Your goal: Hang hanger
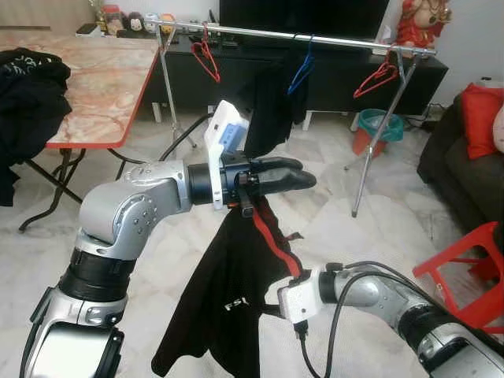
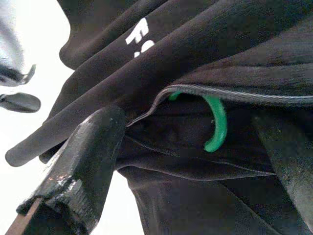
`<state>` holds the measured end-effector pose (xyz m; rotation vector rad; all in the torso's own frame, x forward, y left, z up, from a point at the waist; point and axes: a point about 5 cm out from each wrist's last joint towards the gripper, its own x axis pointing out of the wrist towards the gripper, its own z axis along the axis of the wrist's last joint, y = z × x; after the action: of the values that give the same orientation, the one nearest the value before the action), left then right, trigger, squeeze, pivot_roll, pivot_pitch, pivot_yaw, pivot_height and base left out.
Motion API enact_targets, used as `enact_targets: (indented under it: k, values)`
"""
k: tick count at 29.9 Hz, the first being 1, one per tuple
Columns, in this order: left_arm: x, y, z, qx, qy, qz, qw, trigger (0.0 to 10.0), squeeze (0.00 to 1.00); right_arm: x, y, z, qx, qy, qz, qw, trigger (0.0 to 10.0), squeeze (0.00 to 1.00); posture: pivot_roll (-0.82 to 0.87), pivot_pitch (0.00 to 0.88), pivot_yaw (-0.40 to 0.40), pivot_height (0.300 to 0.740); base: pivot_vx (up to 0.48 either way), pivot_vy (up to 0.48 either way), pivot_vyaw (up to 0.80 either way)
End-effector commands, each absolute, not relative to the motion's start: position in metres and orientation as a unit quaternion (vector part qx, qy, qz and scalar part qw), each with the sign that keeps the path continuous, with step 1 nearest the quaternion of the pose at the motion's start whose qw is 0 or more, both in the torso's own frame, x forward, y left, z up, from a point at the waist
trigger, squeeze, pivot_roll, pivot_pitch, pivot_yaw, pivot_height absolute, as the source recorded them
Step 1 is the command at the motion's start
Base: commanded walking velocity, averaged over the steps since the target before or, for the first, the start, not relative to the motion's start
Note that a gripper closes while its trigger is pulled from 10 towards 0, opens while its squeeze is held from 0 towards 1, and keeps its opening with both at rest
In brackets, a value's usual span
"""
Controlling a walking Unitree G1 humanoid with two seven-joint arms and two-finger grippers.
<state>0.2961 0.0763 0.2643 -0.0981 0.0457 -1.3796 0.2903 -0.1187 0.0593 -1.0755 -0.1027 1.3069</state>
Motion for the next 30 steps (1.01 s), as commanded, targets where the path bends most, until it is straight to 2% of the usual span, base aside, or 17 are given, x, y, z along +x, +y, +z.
enact_targets:
  k: [1, 10, 16, 20, 27, 30]
  values:
    - [0.29, 0.071, 0.278, -0.036, -0.002, -0.65, 0.759, 10.0, 0.0, 0.299, -0.118, 0.068, -0.494, -0.066, 0.558, 0.664, 10.0, 0.0, 0.08, 0.0, -0.074, 0.74, 0.0, 0.0, 0.0]
    - [0.289, 0.071, 0.279, -0.042, -0.002, -0.652, 0.757, 10.0, 0.0, 0.308, -0.118, 0.07, -0.543, -0.108, 0.501, 0.665, 10.0, 0.0, 0.08, 0.0, -0.077, 0.74, 0.0, 0.0, 0.0]
    - [0.288, 0.07, 0.281, -0.044, -0.003, -0.654, 0.755, 10.0, 0.0, 0.308, -0.12, 0.065, -0.565, -0.106, 0.494, 0.653, 10.0, 0.0, 0.08, 0.0, -0.077, 0.74, 0.0, 0.0, 0.0]
    - [0.288, 0.072, 0.28, -0.043, 0.0, -0.654, 0.755, 10.0, 0.0, 0.297, -0.123, 0.055, -0.569, -0.091, 0.543, 0.61, 10.0, 0.0, 0.08, 0.0, -0.076, 0.74, 0.0, 0.0, 0.0]
    - [0.287, 0.071, 0.279, -0.045, 0.002, -0.658, 0.752, 10.0, 0.0, 0.303, -0.128, 0.057, -0.612, -0.105, 0.521, 0.586, 10.0, 0.0, 0.08, 0.0, -0.075, 0.74, 0.0, 0.0, 0.0]
    - [0.287, 0.071, 0.279, -0.044, 0.002, -0.659, 0.751, 10.0, 0.0, 0.307, -0.13, 0.058, -0.639, -0.115, 0.51, 0.565, 10.0, 0.0, 0.08, 0.0, -0.075, 0.74, 0.0, 0.0, 0.0]
